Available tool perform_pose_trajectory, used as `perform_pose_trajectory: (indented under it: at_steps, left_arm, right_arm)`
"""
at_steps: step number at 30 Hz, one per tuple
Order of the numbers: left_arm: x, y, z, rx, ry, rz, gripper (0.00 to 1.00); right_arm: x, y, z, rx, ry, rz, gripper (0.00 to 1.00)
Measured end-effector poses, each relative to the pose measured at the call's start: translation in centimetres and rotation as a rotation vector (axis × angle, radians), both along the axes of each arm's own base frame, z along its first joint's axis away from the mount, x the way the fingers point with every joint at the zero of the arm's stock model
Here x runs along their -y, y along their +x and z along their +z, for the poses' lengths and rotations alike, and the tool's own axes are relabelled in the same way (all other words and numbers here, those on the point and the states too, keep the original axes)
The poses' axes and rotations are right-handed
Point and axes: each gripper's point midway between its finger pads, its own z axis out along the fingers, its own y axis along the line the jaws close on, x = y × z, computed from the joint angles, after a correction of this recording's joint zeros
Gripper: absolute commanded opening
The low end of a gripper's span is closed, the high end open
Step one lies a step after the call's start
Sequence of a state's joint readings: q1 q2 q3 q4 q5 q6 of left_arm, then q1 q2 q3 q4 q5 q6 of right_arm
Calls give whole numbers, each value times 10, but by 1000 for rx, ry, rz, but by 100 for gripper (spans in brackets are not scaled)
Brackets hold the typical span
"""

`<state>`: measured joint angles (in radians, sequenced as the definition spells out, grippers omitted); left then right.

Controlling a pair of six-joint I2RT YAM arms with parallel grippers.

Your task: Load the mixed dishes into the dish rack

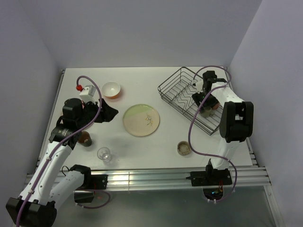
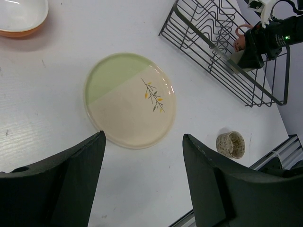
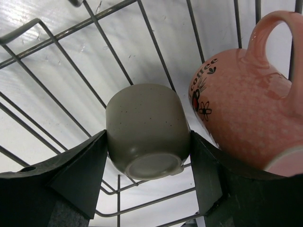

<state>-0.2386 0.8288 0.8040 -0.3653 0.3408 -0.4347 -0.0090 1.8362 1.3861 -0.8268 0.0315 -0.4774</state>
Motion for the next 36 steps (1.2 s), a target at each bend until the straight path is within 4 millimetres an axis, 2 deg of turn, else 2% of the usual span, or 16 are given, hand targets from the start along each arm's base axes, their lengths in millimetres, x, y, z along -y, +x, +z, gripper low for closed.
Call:
perform_pose_trajectory:
  at_steps: [7,11,13,18,28,36]
  left_arm:
    - [-1,-1,4,15,-2,6,73]
    - [-2,-2,5,16,-4,10,73]
    - [-2,-3,5,17,-4,12,73]
    - [-4,-5,6,19,-4,18,73]
    - [-4,-5,6,18,-5,19,73]
    - [-4,-7,7,23,-6,19,73]
  right_arm:
    - [1,4,-1,15,-2,-16,57]
    - [1,6,-3,18,-2,-17,71]
    - [1,6,-3,19,-2,-17,73]
    - [0,5,-5,15,0,-17,85]
    - [-1,2,-6,9,8,-16,88]
    - [-8,-3,16,44,42,-8,88]
